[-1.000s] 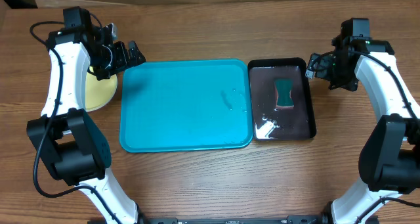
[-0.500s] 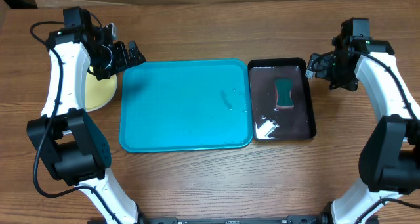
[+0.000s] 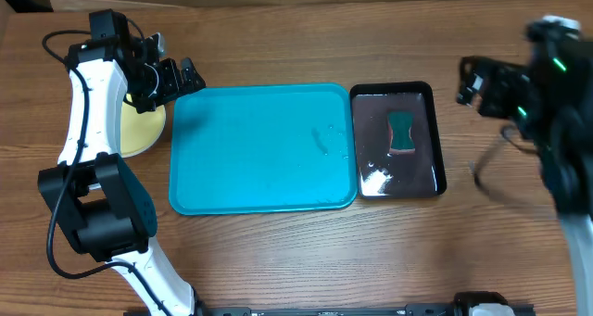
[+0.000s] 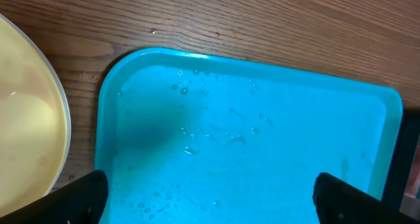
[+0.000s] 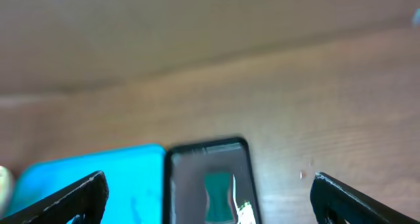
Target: Clean dirty plates on tray and stack at the side
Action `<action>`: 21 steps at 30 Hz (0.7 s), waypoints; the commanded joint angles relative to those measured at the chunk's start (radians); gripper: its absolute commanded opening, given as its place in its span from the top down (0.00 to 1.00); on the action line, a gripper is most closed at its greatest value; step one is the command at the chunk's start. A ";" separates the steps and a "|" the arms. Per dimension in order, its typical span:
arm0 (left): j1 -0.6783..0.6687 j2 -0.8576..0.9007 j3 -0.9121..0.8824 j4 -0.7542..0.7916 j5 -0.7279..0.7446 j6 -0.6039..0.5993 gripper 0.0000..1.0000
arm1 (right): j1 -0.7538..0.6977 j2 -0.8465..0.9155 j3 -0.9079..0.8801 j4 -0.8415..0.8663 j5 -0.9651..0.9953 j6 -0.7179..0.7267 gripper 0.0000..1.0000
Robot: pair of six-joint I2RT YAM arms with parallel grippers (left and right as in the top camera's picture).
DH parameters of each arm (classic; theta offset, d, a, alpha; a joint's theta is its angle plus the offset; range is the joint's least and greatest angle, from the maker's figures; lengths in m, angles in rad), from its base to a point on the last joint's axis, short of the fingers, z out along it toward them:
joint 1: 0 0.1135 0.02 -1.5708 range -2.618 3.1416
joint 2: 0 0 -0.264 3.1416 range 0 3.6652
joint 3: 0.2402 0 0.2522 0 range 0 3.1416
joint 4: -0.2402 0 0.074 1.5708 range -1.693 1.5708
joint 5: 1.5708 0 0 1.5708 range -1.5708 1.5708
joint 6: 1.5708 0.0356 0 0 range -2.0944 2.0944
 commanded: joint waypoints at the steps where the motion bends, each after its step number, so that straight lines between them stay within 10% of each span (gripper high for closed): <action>1: -0.005 0.005 -0.004 -0.002 -0.008 0.026 0.00 | 0.021 -0.133 0.012 -0.002 0.005 0.006 0.00; 11: -0.005 0.005 -0.004 -0.002 -0.008 0.026 0.00 | 0.031 -0.548 0.012 -0.244 0.076 -0.001 0.00; 21: -0.005 0.005 -0.004 -0.002 -0.008 0.026 0.00 | 0.027 -0.606 -0.073 -0.360 0.033 -0.001 0.00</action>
